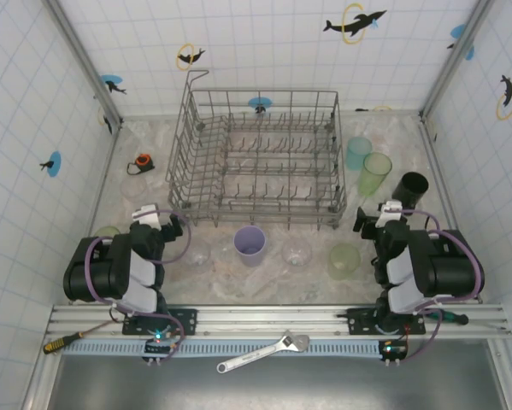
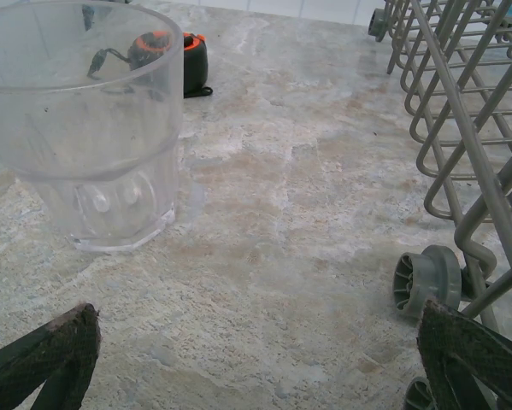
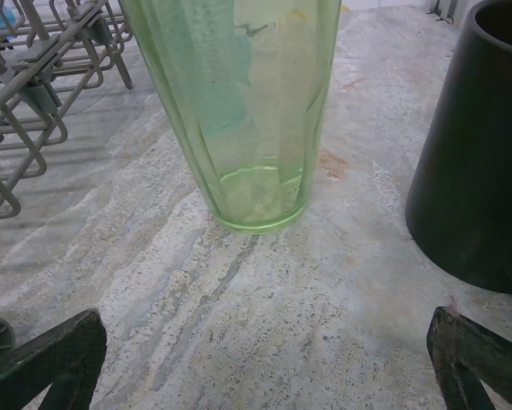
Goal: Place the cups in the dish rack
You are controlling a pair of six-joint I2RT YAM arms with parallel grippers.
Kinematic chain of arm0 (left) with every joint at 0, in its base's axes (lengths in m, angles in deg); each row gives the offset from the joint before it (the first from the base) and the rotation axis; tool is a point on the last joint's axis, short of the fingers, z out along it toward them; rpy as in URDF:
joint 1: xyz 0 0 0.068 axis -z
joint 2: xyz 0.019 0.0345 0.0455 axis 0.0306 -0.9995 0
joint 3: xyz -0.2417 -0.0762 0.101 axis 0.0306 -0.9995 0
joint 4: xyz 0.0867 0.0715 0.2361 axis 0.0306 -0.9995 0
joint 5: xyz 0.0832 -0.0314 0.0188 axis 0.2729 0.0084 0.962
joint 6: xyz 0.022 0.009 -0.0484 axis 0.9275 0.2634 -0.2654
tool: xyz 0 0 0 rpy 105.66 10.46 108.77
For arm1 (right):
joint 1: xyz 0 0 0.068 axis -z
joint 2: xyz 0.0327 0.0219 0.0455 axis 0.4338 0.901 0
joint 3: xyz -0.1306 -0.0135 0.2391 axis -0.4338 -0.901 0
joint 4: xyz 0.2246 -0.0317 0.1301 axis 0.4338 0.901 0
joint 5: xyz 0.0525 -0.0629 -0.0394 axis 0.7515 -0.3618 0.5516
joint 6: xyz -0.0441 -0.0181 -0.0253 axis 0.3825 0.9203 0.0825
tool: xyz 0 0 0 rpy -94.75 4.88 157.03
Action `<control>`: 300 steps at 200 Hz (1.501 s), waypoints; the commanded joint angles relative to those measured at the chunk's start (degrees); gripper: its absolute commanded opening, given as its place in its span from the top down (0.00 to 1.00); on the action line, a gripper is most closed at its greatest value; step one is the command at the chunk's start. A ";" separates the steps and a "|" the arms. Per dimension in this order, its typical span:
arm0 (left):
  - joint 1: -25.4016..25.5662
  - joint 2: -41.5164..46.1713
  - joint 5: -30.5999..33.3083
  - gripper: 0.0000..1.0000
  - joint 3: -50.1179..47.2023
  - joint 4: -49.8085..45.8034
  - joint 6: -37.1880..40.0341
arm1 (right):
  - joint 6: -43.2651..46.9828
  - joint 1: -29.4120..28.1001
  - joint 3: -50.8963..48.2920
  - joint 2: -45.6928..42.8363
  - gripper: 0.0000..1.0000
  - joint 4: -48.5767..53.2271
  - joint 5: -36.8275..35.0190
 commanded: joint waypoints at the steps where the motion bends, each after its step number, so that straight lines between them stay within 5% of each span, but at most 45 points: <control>1: -0.09 -0.20 -0.41 0.02 -0.10 1.69 0.49 | 0.53 -0.09 -0.43 -0.04 0.00 -0.04 0.49; 185: 0.60 0.04 0.91 0.02 -0.29 1.74 0.71 | -0.39 -0.17 -1.19 -1.08 0.00 -0.84 -1.80; 218: 3.39 3.68 9.41 0.02 4.13 -8.24 1.01 | -1.88 -0.51 -2.85 -6.80 0.00 0.97 -7.49; 300: 5.64 12.39 30.89 0.02 12.75 -26.14 -6.15 | -3.60 -6.64 4.16 -19.38 0.00 25.80 -15.24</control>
